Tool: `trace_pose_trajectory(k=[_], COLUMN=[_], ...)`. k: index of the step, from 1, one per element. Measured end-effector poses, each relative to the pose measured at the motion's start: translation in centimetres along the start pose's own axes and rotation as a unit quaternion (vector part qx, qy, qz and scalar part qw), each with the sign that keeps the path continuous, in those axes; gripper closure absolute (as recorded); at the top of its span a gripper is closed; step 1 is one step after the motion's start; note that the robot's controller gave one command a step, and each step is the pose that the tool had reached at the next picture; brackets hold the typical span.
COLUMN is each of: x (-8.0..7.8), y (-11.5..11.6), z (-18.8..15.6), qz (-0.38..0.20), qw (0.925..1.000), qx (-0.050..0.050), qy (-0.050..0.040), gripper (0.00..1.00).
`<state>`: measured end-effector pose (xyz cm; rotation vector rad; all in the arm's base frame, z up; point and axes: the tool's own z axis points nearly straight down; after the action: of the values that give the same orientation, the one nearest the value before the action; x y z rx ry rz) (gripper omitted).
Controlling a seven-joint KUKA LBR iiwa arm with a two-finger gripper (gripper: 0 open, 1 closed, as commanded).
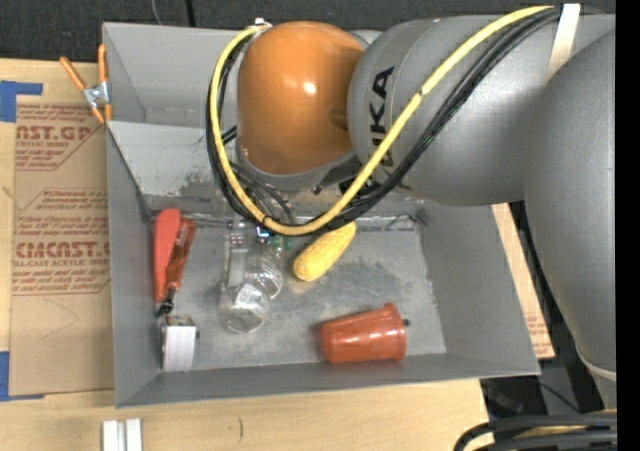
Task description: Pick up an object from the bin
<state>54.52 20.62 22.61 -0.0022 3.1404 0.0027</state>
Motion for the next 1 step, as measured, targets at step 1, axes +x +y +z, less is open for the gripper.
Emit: trace_pose_trajectory(k=[1], x=[1.61], y=[-1.04], z=[-0.65], qz=[-0.043], qw=[0.9991], qx=[0.0], qy=[0.0014], gripper=[0.0])
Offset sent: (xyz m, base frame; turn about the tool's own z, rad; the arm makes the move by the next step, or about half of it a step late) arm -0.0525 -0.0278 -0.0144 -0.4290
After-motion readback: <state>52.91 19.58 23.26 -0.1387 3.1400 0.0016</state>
